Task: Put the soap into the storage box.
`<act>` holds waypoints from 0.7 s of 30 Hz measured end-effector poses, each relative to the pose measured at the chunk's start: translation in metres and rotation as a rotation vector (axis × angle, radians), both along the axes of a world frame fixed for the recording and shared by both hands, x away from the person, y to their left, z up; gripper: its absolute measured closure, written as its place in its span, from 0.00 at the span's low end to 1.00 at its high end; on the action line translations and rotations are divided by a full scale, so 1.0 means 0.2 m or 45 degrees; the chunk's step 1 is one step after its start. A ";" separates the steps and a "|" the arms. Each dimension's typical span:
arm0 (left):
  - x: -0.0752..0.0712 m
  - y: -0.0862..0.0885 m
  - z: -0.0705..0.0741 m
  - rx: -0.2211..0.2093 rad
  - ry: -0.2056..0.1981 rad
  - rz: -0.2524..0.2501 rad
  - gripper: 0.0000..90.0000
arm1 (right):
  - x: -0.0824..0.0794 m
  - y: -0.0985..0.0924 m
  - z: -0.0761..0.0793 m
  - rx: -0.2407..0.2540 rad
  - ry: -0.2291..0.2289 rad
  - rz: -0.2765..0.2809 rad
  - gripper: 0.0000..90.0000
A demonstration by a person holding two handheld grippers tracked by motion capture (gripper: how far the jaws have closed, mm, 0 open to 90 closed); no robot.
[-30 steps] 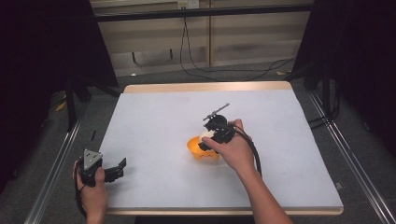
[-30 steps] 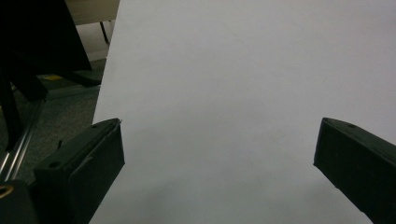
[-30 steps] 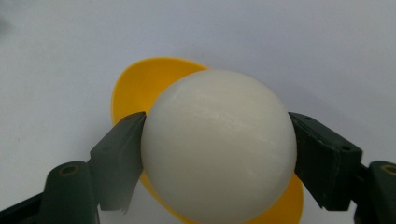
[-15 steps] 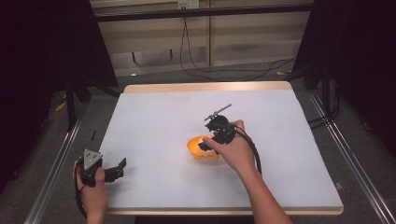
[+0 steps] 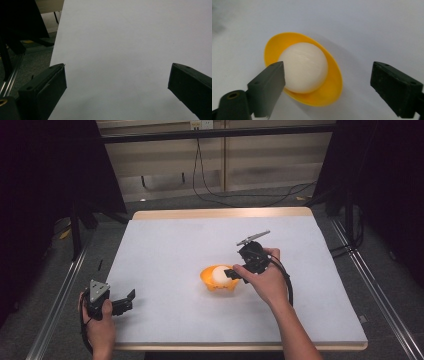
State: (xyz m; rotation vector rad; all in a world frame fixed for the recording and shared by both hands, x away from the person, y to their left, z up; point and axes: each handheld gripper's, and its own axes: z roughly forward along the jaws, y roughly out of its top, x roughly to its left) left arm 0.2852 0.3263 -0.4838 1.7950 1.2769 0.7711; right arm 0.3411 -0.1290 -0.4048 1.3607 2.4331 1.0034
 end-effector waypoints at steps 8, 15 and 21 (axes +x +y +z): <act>0.00 0.00 0.00 0.002 0.002 0.000 0.02 | -0.04 -0.15 -0.02 0.021 -0.049 -0.046 0.04; 0.00 0.00 0.00 0.001 0.004 -0.001 0.02 | -0.07 -0.27 -0.05 0.031 -0.065 -0.088 0.01; 0.00 0.00 0.00 -0.005 0.006 0.003 0.02 | -0.10 -0.36 -0.07 0.031 -0.069 -0.125 0.01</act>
